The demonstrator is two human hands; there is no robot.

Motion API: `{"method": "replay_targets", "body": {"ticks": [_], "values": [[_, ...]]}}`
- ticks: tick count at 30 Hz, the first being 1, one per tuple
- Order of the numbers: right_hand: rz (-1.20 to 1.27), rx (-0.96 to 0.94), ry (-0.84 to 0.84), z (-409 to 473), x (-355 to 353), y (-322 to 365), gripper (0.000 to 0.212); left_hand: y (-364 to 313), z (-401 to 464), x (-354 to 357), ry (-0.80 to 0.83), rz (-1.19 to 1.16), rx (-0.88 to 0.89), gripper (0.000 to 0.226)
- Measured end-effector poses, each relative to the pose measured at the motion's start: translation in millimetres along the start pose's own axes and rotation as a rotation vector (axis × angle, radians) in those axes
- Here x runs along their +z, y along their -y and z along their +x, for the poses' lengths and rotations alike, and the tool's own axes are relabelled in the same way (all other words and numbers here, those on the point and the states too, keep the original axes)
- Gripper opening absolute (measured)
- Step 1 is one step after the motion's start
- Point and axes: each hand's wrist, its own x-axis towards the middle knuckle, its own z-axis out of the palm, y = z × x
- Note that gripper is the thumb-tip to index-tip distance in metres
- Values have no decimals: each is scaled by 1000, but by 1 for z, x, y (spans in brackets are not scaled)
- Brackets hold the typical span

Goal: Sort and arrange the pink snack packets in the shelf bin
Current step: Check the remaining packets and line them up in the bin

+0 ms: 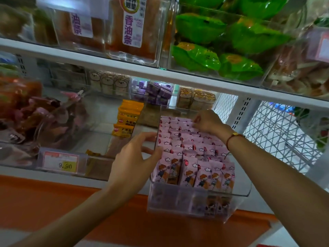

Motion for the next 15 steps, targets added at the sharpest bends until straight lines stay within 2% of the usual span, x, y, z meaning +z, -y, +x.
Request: {"method": "replay_targets", "body": {"ticks": [3, 8, 11, 13, 15], "values": [[158, 36, -95, 0, 0, 0, 14, 0, 0, -1, 4, -4, 0, 34], [601, 200, -429, -13, -14, 11, 18, -6, -1, -4, 19, 30, -23, 35], [766, 307, -577, -35, -20, 17, 19, -19, 4, -11, -47, 110, -39, 43], [967, 360, -668, -55, -23, 19, 15, -32, 12, -15, -97, 122, 0, 37], [1159, 373, -701, -78, -28, 24, 11, -48, 19, -15, -81, 93, 81, 32]]}}
